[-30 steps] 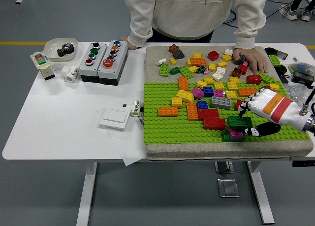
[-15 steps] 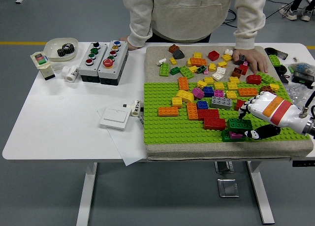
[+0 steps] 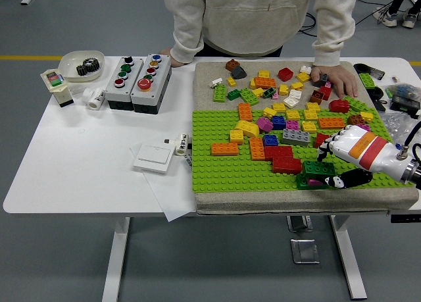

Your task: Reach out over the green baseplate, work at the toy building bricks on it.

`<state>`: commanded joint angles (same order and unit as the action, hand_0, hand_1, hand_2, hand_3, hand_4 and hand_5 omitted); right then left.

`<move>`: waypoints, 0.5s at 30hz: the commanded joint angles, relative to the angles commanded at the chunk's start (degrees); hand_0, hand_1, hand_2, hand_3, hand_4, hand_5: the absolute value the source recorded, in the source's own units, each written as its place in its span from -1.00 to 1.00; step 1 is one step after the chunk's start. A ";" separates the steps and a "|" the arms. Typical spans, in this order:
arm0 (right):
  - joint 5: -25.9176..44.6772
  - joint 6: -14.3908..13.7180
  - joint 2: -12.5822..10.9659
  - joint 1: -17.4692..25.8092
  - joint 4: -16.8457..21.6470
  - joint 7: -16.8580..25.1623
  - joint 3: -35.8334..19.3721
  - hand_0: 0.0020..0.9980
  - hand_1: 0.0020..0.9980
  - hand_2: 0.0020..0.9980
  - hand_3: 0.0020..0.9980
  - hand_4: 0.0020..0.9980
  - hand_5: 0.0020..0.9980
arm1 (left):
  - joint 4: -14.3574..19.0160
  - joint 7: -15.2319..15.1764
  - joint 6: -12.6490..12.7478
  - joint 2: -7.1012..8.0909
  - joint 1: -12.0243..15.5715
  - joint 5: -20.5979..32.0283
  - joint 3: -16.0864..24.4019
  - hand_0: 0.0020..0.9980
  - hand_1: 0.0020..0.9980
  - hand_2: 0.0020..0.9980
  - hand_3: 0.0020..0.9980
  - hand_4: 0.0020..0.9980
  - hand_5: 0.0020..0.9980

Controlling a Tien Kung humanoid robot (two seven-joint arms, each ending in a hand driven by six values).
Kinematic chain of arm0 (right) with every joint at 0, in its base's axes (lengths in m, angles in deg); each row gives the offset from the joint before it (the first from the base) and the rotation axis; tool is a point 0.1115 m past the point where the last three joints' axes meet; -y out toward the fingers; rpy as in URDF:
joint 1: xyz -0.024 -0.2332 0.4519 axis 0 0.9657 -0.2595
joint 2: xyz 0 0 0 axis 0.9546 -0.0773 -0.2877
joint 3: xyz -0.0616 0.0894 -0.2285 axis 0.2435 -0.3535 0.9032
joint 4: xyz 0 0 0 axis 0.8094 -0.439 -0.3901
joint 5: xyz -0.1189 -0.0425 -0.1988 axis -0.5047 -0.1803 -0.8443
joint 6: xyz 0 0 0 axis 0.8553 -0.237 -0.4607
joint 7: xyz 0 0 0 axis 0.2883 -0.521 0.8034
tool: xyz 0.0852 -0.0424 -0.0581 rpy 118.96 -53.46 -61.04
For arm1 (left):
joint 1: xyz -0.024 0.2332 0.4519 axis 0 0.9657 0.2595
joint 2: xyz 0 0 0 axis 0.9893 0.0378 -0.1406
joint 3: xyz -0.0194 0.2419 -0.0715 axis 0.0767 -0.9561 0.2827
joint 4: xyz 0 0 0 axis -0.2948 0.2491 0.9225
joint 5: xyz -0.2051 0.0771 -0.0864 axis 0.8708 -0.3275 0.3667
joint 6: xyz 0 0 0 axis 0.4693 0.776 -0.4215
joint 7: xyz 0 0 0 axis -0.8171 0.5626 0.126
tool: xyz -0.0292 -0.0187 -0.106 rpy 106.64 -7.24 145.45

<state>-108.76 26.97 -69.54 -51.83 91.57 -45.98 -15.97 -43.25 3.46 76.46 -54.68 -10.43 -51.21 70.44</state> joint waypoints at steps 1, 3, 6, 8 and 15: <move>-0.01 0.00 -0.01 0.01 0.00 0.02 -0.01 -0.28 -0.09 0.03 0.00 0.48 0.06 | 0.00 0.00 0.00 0.00 0.00 -0.01 0.00 0.32 0.49 0.46 0.13 0.22 0.25; 0.14 0.04 -0.02 0.07 0.03 0.11 0.00 -0.28 -0.08 0.03 -0.01 0.48 0.07 | 0.00 0.01 0.01 0.00 -0.01 -0.04 0.03 0.32 0.49 0.47 0.13 0.23 0.24; 0.23 0.05 -0.02 0.08 -0.01 0.24 0.02 -0.28 -0.08 0.03 -0.01 0.48 0.07 | 0.18 -0.03 0.12 0.06 -0.03 0.29 -0.14 0.32 0.49 0.47 0.13 0.23 0.24; 0.20 0.05 -0.05 0.08 -0.01 0.30 0.02 -0.28 -0.08 0.03 -0.01 0.48 0.07 | 0.27 -0.10 0.14 0.10 -0.03 0.55 -0.25 0.32 0.49 0.47 0.13 0.23 0.24; -0.03 0.05 -0.13 0.00 -0.33 0.33 0.22 -0.27 -0.08 0.04 0.00 0.51 0.08 | 0.32 -0.30 0.12 0.12 -0.04 1.00 -0.45 0.32 0.49 0.47 0.13 0.23 0.24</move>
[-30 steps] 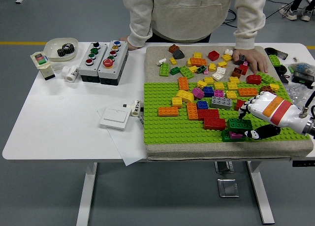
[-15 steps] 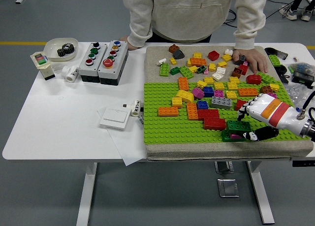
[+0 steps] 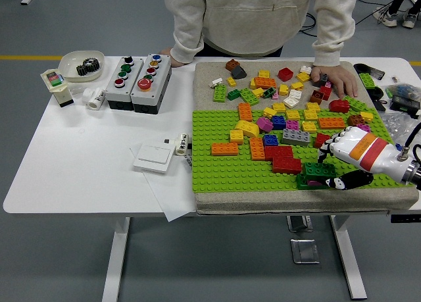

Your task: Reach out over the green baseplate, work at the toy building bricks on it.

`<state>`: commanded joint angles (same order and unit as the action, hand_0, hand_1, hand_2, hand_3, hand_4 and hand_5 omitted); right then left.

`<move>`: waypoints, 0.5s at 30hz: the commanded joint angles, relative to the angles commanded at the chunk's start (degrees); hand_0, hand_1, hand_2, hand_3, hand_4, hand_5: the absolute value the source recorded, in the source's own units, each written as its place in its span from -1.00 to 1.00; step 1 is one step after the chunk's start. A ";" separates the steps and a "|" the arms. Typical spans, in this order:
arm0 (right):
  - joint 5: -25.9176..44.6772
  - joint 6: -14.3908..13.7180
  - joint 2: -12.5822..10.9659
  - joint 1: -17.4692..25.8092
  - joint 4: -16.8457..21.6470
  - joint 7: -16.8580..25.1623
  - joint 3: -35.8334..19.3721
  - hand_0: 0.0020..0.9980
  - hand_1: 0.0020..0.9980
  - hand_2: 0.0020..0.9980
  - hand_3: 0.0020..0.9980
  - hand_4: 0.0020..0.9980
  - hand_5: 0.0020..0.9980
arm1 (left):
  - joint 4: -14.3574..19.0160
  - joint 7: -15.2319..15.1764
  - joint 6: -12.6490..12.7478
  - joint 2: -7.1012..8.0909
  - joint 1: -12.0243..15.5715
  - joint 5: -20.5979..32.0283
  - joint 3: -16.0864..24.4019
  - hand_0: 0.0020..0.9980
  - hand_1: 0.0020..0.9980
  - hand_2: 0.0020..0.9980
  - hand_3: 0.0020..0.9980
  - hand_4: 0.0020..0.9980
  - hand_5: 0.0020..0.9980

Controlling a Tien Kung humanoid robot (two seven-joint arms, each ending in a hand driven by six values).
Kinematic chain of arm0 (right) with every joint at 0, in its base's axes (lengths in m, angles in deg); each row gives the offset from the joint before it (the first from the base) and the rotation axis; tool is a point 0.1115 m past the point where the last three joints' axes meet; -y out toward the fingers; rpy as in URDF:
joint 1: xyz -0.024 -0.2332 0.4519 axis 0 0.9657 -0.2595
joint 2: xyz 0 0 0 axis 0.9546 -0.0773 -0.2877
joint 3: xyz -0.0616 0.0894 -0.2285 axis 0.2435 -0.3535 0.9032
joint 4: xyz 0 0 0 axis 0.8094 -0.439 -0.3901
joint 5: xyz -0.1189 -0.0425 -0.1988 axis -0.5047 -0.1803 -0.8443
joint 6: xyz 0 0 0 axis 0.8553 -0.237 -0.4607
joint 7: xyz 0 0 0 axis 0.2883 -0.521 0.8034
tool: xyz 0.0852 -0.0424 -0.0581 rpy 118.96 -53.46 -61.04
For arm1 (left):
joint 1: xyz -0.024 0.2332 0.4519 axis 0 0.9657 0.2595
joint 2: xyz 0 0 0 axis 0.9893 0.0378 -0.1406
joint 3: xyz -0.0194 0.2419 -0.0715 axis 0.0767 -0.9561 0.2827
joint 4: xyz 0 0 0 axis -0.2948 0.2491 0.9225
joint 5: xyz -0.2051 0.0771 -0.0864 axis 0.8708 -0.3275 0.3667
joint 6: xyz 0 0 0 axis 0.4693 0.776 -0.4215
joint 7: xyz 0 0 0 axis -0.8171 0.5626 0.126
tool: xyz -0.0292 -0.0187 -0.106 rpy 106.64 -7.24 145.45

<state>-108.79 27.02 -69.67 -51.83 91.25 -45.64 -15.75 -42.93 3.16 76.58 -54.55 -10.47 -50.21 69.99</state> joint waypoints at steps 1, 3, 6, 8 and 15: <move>-0.02 0.00 0.00 0.00 -0.02 0.00 0.02 -0.27 -0.08 0.04 0.00 0.51 0.08 | 0.00 -0.01 0.00 0.00 0.00 0.01 0.00 0.32 0.49 0.47 0.13 0.23 0.24; -0.02 0.01 0.05 0.02 -0.08 0.01 0.06 -0.27 -0.08 0.04 0.00 0.51 0.08 | -0.01 -0.02 -0.02 -0.01 -0.01 0.04 -0.03 0.32 0.49 0.47 0.13 0.23 0.24; 0.08 0.02 0.15 0.00 -0.27 0.03 0.05 -0.27 -0.07 0.04 0.00 0.51 0.08 | -0.01 -0.01 -0.02 -0.02 -0.02 0.05 -0.03 0.32 0.49 0.47 0.13 0.23 0.24; 0.15 -0.03 0.28 -0.04 -0.53 0.09 -0.02 -0.27 -0.07 0.04 0.00 0.51 0.08 | -0.01 0.01 -0.02 -0.03 -0.03 0.04 -0.03 0.32 0.49 0.47 0.13 0.23 0.24; 0.34 -0.13 0.50 -0.26 -0.82 0.29 -0.05 -0.27 -0.07 0.04 0.00 0.51 0.09 | -0.01 0.09 -0.01 -0.04 -0.04 -0.16 0.11 0.31 0.49 0.47 0.13 0.23 0.24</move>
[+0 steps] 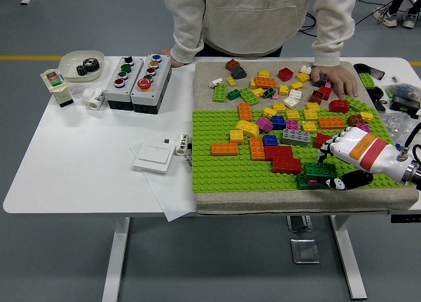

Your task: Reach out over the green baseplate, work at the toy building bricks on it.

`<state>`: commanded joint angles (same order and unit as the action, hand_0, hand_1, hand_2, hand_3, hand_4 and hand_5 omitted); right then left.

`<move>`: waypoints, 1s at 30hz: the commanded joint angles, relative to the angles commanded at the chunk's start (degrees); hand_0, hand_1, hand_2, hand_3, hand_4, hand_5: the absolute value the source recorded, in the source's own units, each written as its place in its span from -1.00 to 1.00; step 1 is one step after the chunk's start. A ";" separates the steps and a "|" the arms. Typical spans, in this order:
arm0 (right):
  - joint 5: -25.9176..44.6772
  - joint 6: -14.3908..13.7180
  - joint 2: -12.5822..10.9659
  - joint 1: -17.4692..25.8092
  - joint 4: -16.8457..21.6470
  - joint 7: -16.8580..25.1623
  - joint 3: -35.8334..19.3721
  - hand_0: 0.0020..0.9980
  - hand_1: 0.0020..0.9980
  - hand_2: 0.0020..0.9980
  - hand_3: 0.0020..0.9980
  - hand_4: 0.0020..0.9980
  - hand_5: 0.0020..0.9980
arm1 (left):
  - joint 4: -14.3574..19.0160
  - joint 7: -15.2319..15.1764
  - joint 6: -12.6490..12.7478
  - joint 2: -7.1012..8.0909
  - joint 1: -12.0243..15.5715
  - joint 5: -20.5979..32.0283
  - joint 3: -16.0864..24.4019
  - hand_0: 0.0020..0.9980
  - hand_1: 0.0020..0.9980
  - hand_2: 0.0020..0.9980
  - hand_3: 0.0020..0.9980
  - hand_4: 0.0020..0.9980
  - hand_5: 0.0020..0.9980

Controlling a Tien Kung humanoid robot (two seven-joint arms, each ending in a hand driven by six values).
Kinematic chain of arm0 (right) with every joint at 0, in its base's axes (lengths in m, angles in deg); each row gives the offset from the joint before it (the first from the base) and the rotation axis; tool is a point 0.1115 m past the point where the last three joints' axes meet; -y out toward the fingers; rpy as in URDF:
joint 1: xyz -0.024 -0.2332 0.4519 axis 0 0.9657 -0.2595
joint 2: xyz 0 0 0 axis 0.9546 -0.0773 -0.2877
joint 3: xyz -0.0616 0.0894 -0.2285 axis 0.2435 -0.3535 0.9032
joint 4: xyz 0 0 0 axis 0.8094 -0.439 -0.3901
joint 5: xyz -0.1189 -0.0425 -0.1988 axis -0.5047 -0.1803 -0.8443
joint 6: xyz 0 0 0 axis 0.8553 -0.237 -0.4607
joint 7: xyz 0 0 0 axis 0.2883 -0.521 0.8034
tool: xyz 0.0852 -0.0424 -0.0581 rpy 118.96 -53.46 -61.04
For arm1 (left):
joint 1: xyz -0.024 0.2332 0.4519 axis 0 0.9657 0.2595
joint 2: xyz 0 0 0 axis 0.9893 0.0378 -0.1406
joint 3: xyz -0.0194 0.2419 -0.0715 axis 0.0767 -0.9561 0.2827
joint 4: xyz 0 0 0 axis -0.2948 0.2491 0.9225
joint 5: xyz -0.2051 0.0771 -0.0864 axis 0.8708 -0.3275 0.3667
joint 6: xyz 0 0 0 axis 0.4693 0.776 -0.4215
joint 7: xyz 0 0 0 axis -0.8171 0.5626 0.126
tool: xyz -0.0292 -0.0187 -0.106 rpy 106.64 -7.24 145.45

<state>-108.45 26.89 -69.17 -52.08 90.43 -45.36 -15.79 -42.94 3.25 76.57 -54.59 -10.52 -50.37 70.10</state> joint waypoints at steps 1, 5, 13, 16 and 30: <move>-0.04 0.00 0.04 -0.06 -0.02 0.00 0.01 -0.27 -0.07 0.04 0.00 0.51 0.09 | 0.01 0.00 0.01 0.01 0.00 -0.02 0.01 0.31 0.49 0.47 0.13 0.23 0.24; -0.07 0.13 0.03 -0.13 0.03 0.05 0.01 -0.27 -0.06 0.05 0.02 0.52 0.08 | 0.00 0.01 -0.01 0.02 -0.02 -0.11 0.05 0.29 0.49 0.47 0.13 0.23 0.24; -0.35 0.75 0.08 -0.08 -0.10 0.07 0.03 -0.27 -0.04 0.07 0.02 0.53 0.07 | -0.03 0.00 -0.03 0.01 -0.03 -0.12 0.08 0.29 0.49 0.47 0.13 0.23 0.24; -0.38 0.90 0.12 -0.09 -0.17 0.11 -0.04 -0.26 -0.04 0.08 0.03 0.54 0.06 | -0.02 0.01 -0.02 0.01 -0.04 -0.17 0.11 0.28 0.49 0.47 0.13 0.23 0.24; -0.57 1.51 0.18 -0.19 -0.30 0.01 -0.23 -0.24 0.02 0.18 0.09 0.56 0.07 | 0.03 0.06 -0.02 0.07 -0.10 -0.33 0.15 0.28 0.48 0.47 0.13 0.23 0.24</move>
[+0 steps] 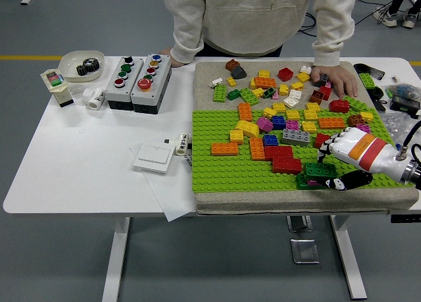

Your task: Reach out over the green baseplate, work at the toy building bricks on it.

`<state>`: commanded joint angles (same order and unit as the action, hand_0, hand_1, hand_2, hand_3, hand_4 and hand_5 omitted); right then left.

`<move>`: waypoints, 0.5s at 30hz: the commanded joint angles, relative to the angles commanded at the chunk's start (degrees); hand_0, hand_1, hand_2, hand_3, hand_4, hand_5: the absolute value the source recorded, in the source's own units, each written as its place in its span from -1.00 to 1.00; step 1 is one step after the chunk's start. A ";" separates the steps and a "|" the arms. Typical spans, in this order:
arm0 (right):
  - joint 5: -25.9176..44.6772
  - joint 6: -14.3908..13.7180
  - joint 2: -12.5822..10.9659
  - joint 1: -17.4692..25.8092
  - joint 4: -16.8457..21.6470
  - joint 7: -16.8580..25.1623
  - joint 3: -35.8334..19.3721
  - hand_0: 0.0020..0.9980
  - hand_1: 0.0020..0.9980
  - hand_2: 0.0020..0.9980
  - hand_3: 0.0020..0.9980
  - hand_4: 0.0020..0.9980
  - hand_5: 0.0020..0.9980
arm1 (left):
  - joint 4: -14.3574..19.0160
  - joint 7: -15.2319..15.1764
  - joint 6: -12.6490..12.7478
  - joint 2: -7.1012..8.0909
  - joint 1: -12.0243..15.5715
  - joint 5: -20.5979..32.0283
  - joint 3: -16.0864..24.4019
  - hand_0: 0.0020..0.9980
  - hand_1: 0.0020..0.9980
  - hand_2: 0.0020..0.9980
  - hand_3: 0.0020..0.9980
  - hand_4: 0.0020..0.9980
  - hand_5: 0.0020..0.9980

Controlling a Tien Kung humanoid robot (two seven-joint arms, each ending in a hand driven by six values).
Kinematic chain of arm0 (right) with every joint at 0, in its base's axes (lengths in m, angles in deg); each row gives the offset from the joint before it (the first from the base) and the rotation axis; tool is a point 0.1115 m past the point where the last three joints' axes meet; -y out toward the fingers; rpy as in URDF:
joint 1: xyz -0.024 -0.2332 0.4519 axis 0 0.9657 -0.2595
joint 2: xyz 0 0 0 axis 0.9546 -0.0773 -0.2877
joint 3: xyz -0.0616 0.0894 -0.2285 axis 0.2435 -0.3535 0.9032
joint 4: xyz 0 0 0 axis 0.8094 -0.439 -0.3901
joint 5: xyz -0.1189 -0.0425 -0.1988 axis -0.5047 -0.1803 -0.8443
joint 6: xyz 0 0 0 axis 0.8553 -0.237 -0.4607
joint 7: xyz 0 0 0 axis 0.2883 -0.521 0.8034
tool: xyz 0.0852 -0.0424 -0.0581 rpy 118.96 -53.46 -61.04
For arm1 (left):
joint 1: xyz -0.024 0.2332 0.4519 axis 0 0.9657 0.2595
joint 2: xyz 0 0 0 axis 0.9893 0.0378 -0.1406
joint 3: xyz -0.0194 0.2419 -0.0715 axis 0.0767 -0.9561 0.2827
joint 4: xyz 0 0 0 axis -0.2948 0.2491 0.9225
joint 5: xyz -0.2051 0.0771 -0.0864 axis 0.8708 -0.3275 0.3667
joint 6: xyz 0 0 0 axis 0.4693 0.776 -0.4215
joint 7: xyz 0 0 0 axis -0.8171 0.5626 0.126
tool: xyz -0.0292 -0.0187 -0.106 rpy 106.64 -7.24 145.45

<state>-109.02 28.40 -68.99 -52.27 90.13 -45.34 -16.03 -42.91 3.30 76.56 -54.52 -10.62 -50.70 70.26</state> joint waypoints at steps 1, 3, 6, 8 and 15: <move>0.00 0.04 0.00 0.00 -0.01 0.00 -0.01 -0.24 0.02 0.18 0.09 0.56 0.07 | 0.00 0.01 0.00 0.00 0.00 -0.02 0.00 0.28 0.48 0.47 0.13 0.23 0.24; -0.11 0.17 0.03 0.00 -0.01 -0.02 0.01 -0.23 0.11 0.30 0.15 0.59 0.07 | 0.00 0.01 0.01 -0.01 0.00 -0.01 0.01 0.27 0.49 0.47 0.13 0.23 0.24; -0.14 0.28 0.12 0.01 -0.13 -0.08 -0.03 -0.23 0.11 0.30 0.15 0.59 0.07 | 0.01 -0.01 0.00 0.00 0.01 0.02 -0.02 0.27 0.49 0.47 0.13 0.23 0.24; -0.13 0.32 0.15 0.01 -0.17 -0.10 -0.07 -0.23 0.11 0.30 0.15 0.59 0.07 | 0.01 -0.02 0.00 0.01 0.01 0.01 -0.02 0.27 0.49 0.47 0.13 0.23 0.24; -0.01 0.44 0.17 0.00 -0.10 -0.09 -0.10 -0.20 0.14 0.38 0.23 0.64 0.06 | 0.01 0.01 0.00 0.03 -0.01 -0.12 0.04 0.27 0.49 0.48 0.13 0.23 0.24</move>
<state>-109.03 28.83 -68.82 -52.27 90.03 -45.44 -16.13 -42.90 3.31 76.55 -54.49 -10.63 -50.82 70.29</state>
